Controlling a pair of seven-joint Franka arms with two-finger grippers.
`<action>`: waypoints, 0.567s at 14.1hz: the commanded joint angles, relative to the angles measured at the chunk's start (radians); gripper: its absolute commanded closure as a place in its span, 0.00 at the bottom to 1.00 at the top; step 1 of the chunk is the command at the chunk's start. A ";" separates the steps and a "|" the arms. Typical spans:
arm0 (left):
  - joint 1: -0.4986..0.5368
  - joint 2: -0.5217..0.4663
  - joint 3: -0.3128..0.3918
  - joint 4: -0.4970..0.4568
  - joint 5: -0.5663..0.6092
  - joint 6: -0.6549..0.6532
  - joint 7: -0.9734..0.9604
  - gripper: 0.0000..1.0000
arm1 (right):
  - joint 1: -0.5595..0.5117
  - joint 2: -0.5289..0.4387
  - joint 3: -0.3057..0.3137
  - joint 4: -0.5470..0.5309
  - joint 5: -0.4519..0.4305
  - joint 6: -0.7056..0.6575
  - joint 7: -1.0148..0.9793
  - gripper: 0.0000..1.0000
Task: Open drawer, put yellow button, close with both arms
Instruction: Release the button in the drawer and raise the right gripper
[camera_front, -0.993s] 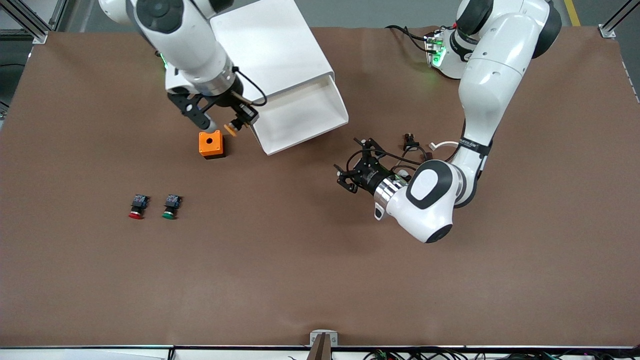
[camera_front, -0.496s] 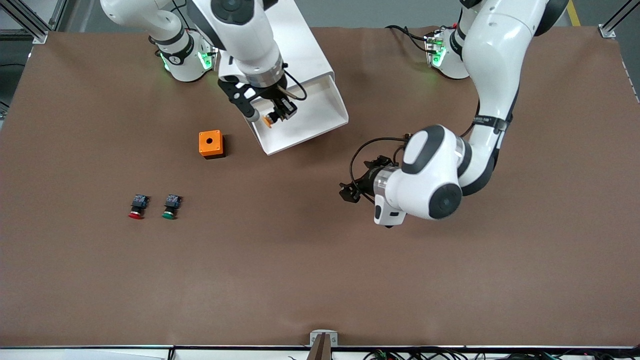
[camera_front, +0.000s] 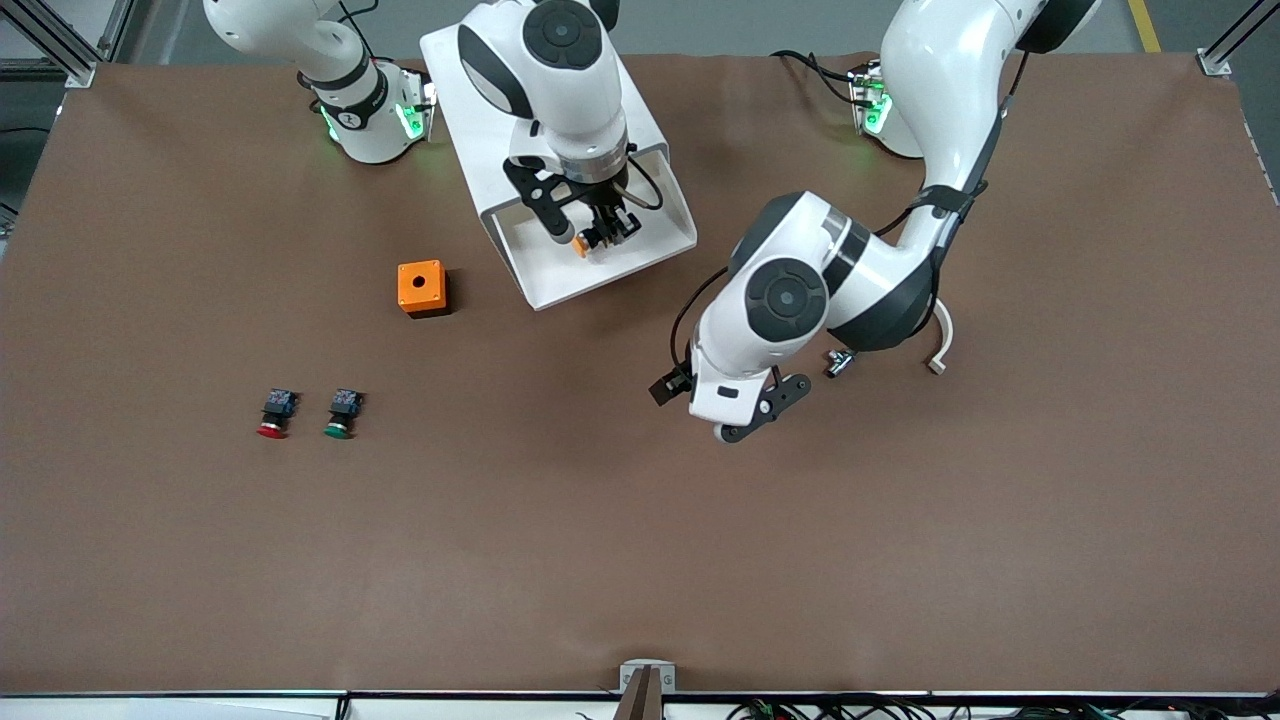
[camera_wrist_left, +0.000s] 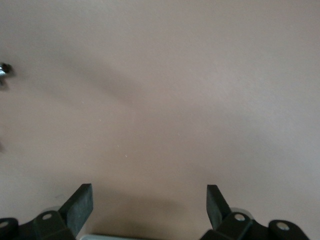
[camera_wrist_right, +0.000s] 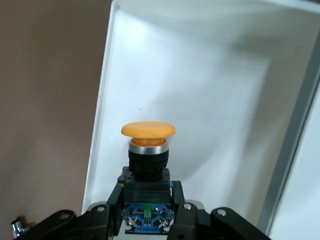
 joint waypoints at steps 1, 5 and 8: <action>-0.037 -0.021 0.007 -0.038 0.078 0.020 -0.094 0.00 | 0.028 0.003 -0.012 0.007 -0.015 0.001 0.056 1.00; -0.077 -0.029 0.003 -0.039 0.091 -0.003 -0.127 0.00 | 0.031 0.011 -0.012 0.007 -0.015 0.009 0.113 1.00; -0.077 -0.049 -0.003 -0.044 0.089 -0.009 -0.119 0.00 | 0.031 0.009 -0.012 0.008 -0.015 0.004 0.112 0.40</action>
